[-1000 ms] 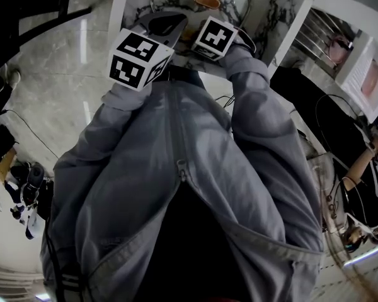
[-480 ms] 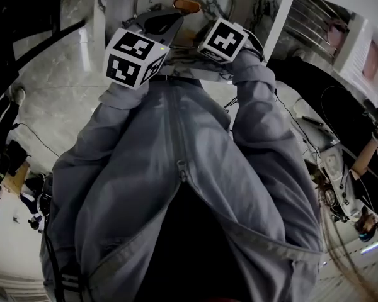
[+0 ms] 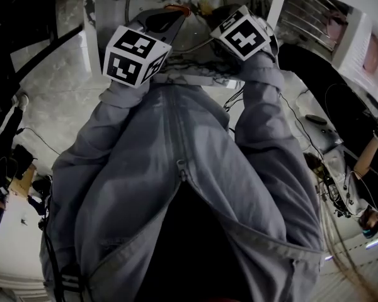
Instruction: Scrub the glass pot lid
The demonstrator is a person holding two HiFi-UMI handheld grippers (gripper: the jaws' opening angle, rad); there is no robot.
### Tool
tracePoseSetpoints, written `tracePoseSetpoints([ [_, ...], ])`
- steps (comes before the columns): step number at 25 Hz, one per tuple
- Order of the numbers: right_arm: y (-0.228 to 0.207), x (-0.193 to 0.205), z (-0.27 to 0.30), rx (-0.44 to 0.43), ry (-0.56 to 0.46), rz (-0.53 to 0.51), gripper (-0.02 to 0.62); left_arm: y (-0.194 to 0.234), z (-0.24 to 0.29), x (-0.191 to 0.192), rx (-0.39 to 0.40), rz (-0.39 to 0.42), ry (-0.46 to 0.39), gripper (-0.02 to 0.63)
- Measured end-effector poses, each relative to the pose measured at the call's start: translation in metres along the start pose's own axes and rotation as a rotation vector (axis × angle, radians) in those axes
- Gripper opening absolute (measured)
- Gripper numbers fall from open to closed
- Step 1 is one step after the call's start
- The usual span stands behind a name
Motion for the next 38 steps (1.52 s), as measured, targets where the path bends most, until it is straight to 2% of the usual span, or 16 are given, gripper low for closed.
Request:
tracePoseSetpoints([
  [8, -0.039, -0.025, 0.004, 0.087, -0.041, -0.087, 0.045, 0.013, 0.008, -0.007, -0.011, -0.015, -0.014, 0.011],
  [16, -0.065, -0.033, 0.027, 0.122, 0.025, -0.297, 0.046, 0.028, 0.008, -0.005, -0.038, -0.037, -0.013, 0.011],
  [21, -0.079, -0.025, 0.045, 0.140, 0.093, -0.372, 0.044, 0.033, 0.008, -0.002, -0.042, -0.042, -0.003, 0.011],
  [29, -0.082, -0.017, 0.061, 0.144, 0.140, -0.429, 0.046, 0.030, 0.005, -0.001, -0.042, -0.044, -0.006, 0.011],
  [38, -0.058, -0.004, 0.059, 0.116, 0.169, -0.436, 0.046, 0.020, -0.004, 0.004, -0.036, -0.042, -0.012, 0.011],
])
Point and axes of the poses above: the fingertips, and each gripper's own axes: z forward along the fingers, y to its left, x out of its underside, the point moved 2 cm from there along -z, backward along the fingers, and after that the axes turned 15 degrees about -y, right-handed, at the moved point
